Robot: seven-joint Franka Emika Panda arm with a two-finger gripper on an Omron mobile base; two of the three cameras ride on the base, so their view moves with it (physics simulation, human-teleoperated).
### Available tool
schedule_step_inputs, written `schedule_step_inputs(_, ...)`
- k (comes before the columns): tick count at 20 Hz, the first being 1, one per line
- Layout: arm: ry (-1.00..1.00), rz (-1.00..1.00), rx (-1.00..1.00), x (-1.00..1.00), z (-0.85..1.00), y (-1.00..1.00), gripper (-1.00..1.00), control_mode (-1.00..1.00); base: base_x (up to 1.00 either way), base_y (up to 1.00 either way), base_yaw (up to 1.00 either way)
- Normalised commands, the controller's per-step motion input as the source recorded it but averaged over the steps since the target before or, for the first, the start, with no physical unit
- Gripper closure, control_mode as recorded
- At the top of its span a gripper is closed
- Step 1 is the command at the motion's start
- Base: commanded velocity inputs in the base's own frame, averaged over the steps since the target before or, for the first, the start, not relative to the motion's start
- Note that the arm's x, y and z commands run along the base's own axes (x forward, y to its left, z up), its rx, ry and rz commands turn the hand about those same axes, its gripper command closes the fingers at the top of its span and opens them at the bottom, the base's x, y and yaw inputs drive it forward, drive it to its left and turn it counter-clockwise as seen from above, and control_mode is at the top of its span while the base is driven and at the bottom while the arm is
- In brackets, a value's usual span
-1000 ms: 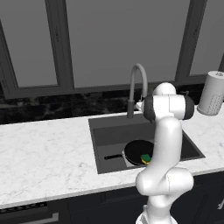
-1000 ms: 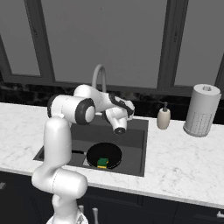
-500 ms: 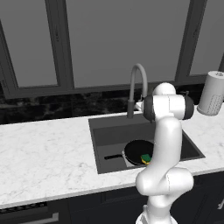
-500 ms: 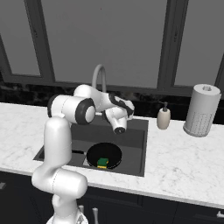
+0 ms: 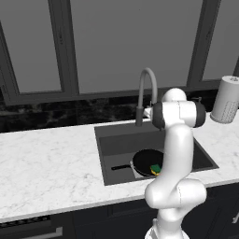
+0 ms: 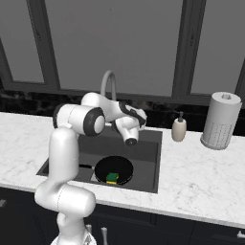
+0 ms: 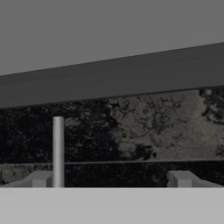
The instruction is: Pick the pan and sponge and place them into the sink. Then turn on the water.
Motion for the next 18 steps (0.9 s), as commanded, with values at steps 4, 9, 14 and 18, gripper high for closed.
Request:
schedule_step_inputs(4,0.0,0.0,0.0,0.12,0.0,0.0,-1.0,-1.0,0.0,0.0,0.0)
schedule_step_inputs(9,0.0,0.0,0.0,0.01,0.0,-0.06,-1.0,-1.0,0.0,0.0,0.0)
schedule_step_inputs(14,0.0,-0.01,0.0,-0.08,0.0,-0.42,-1.0,-1.0,0.0,0.0,0.0)
schedule_step_inputs(18,0.0,-0.02,0.0,-0.11,0.0,-0.61,-1.0,-1.0,0.0,0.0,0.0)
